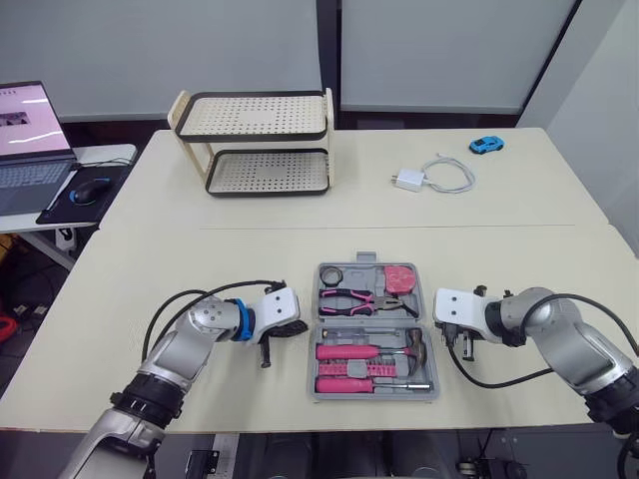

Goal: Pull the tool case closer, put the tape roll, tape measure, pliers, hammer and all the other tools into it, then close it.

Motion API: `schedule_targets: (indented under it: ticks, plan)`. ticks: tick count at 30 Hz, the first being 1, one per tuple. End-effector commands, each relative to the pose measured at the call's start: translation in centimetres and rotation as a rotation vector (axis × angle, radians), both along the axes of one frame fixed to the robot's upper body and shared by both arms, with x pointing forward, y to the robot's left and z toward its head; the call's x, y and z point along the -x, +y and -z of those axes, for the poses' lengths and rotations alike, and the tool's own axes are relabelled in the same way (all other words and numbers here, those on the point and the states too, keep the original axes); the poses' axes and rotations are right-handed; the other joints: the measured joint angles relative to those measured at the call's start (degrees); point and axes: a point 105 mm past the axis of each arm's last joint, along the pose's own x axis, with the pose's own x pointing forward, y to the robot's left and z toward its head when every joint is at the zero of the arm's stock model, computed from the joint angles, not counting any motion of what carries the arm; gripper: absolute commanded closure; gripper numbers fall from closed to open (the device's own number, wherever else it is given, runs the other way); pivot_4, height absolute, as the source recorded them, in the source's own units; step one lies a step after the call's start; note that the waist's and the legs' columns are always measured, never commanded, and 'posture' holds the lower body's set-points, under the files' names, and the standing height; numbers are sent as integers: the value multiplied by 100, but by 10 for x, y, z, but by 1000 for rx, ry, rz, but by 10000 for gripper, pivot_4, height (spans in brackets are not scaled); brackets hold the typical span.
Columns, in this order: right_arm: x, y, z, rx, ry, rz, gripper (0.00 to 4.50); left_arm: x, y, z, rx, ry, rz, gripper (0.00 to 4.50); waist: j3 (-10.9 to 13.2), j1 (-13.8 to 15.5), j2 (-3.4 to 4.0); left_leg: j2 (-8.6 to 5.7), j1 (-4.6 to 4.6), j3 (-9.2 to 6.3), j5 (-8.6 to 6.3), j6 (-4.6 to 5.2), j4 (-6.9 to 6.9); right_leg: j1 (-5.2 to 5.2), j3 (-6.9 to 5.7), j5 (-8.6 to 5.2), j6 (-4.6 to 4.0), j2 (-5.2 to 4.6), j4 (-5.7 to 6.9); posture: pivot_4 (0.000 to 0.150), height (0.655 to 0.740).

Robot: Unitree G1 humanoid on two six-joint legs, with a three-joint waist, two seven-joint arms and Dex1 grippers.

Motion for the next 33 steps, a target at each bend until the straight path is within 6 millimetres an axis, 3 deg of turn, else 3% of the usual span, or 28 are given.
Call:
schedule_targets:
  ticks: [1, 8, 17, 33]
  plan:
    - [-4, 10, -2, -9, -31, -29, 45000, -7, -9, -1, -5, -40, 10, 44798, 0, 0, 0, 0, 0, 0, 0, 0, 0, 0, 0, 0, 0, 0, 1, 1500, 7400]
    - [-7, 22, 4, -40, -22, -35, 45000, -9, -23, 4, 19, -18, 23, 44798, -9, -1, -2, -2, 3, -1, 1, -2, 4, 5, -1, 0, 0, 0, 2, 1500, 7400]
    - [-11, 38, -2, -84, -35, -48, 45000, 4, -44, 4, 76, 22, 62, 44798, -17, 0, -5, -2, 6, -2, 1, -2, 6, 6, 1, 0, 0, 0, 5, 1500, 7400]
    - [21, 38, 8, -100, 33, -33, 45000, 36, -58, 10, 99, 87, 117, 44798, -21, 19, -2, -4, 5, -3, 0, 0, 5, 8, 0, 0, 1, -3, 2, 1500, 7400]
